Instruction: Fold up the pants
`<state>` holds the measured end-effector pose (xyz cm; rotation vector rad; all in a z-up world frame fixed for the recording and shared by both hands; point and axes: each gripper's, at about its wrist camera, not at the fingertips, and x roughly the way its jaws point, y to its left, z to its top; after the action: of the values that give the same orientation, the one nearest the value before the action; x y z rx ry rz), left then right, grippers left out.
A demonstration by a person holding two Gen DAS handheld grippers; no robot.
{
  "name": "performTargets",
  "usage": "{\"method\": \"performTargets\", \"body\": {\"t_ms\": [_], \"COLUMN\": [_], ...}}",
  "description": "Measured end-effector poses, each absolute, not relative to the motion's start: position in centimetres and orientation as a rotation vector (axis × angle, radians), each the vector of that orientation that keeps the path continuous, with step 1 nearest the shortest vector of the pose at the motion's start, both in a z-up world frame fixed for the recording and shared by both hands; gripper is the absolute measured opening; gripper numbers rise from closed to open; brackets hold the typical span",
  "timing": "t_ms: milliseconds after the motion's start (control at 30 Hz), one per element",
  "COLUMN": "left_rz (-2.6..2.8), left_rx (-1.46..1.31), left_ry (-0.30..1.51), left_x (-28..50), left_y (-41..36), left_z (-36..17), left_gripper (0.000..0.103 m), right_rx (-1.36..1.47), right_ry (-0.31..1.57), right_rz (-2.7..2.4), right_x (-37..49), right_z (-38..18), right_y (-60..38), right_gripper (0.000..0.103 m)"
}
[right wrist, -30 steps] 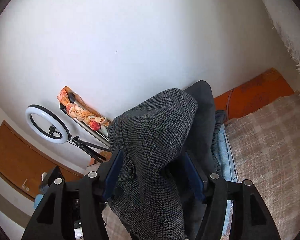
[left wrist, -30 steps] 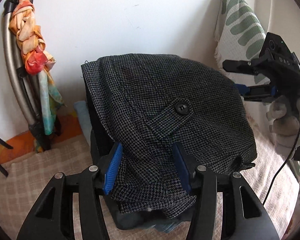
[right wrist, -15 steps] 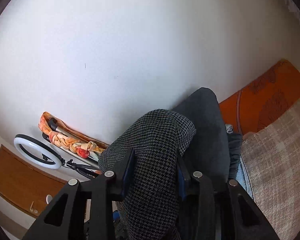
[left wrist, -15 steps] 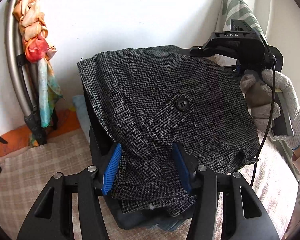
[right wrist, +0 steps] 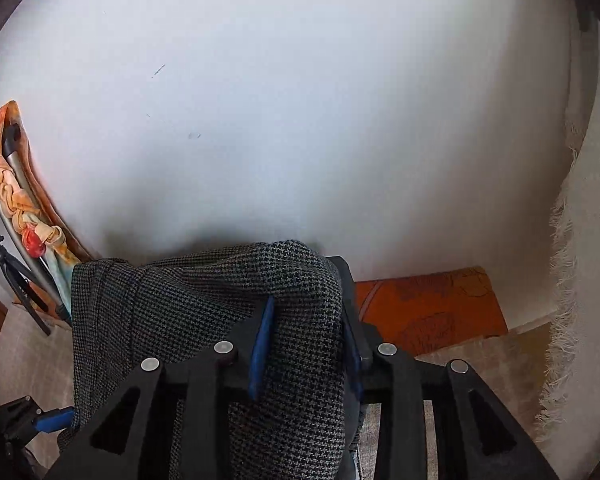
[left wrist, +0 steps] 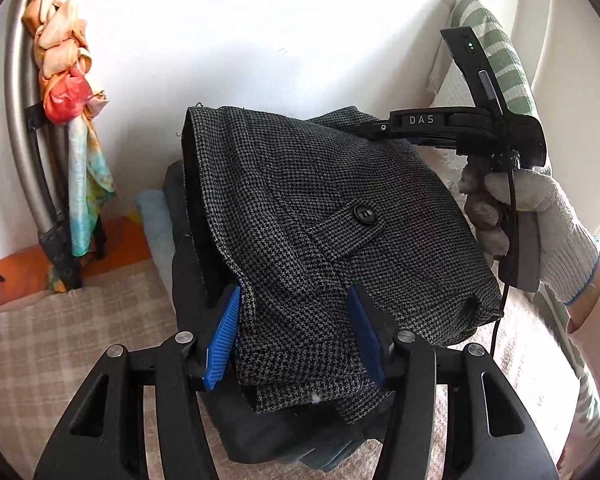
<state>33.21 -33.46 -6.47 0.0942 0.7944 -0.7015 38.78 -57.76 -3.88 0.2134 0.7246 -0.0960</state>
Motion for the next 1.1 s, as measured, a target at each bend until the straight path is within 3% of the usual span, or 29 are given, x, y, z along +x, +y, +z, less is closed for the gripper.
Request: {"method": "performTargets", "body": {"t_ms": [33,267,500,567,600,633,1100], "left_rz": [-0.698,-0.680,-0.669,-0.666,-0.663,-0.659,-0.616], "left_rx": [0.095,0.108,0.094,0.088,0.088,0.089,0.070], "left_ry": [0.795,0.786,0.737,0.734,0.731,0.728,0.693], "left_x": [33.1,31.4,27.1,25.9,25.2,24.6,17.4], "left_y": [-33.2,-30.8,-28.3,-27.8,-27.3,-26.9,-22.3], "left_z": [-6.3,-4.0,-0.7,0.1,0.6,0.8,2.8], "left_gripper": [0.053,0.053,0.066,0.070,0.071,0.071,0.077], "right_rx": [0.220,0.262,0.190,0.180,0.176,0.165,0.112], "right_ry": [0.712,0.668,0.646,0.645,0.644,0.635,0.597], "right_rz": [-0.114,-0.168,-0.147,-0.150,-0.150,-0.146,-0.132], "right_x": [38.4,34.2,29.2,28.1,27.4,26.4,15.6], "right_z": [-3.5,-1.0,1.2,1.8,1.9,2.1,3.7], "right_y": [-58.1,-58.9,-54.9,-53.8,-53.2,-52.6,-43.5], "right_gripper": [0.043,0.045,0.046,0.060,0.074,0.077,0.087]}}
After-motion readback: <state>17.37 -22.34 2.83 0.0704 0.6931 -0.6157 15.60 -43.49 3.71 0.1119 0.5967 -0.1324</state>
